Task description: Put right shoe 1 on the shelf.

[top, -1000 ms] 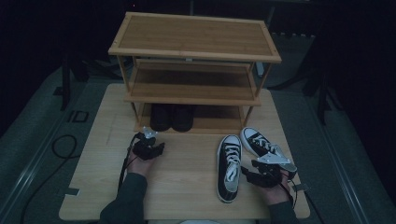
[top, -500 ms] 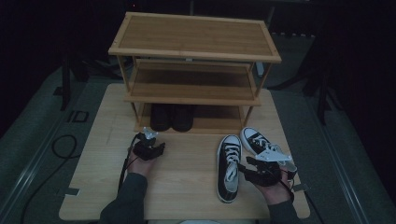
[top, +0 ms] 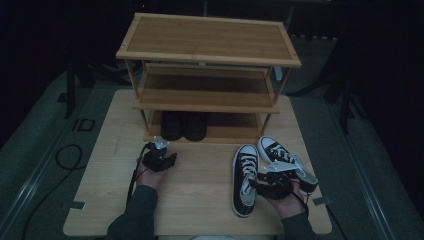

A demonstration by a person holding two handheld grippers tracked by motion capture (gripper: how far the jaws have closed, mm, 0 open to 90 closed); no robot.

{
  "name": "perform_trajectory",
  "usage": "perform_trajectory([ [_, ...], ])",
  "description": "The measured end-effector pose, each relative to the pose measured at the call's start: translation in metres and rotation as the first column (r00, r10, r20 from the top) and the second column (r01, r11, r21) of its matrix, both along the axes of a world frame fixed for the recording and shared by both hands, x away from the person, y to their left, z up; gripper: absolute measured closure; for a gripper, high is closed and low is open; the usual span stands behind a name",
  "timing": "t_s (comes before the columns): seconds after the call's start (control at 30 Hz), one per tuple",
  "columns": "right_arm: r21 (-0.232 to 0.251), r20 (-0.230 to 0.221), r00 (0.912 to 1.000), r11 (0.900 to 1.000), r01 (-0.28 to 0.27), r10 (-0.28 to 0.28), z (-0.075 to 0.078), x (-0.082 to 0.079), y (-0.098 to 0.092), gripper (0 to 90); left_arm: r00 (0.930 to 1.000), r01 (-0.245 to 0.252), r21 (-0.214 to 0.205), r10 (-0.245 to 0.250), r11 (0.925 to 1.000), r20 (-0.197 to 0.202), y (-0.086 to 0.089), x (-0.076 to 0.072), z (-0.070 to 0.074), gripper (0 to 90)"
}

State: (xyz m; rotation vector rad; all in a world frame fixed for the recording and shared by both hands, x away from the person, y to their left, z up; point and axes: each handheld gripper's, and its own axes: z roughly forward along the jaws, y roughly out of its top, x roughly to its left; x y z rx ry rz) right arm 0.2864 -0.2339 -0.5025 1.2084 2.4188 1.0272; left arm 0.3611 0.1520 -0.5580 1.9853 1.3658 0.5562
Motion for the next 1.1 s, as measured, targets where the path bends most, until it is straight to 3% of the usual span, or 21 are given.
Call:
perform_trajectory([
  [0.1,-0.009,-0.018,0.9997,0.9998,-0.016,0.016,-0.002,0.004,0.001,70.0,1.0000,0.001,-0.002,-0.001,1.0000,-0.001,0.000,0.000,0.000,54.4],
  [0.27,-0.010,-0.021,0.9989,0.9991,-0.042,0.042,-0.002,0.005,0.000,79.0,1.0000,0.001,0.000,-0.001,1.0000,0.000,0.000,0.000,0.000,54.5],
  [0.47,0.007,-0.022,0.9910,0.9912,-0.132,0.132,0.000,0.011,0.003,85.7,1.0000,0.003,0.001,-0.003,1.0000,0.000,0.000,0.000,0.000,54.5],
  [0.53,-0.009,-0.014,0.9882,0.9883,-0.153,0.152,0.002,0.014,0.005,85.8,1.0000,0.003,0.001,-0.003,1.0000,0.000,0.000,0.000,0.000,54.5],
  [0.8,-0.051,-0.016,0.9886,0.9873,-0.150,0.150,0.005,0.016,0.006,84.6,1.0000,0.004,0.002,-0.004,1.0000,-0.001,0.000,0.000,0.000,54.5],
  [1.1,-0.084,-0.032,0.9922,0.9889,-0.123,0.120,0.011,0.011,0.004,78.5,1.0000,0.003,0.001,-0.003,1.0000,-0.001,0.000,0.000,0.000,54.4],
])
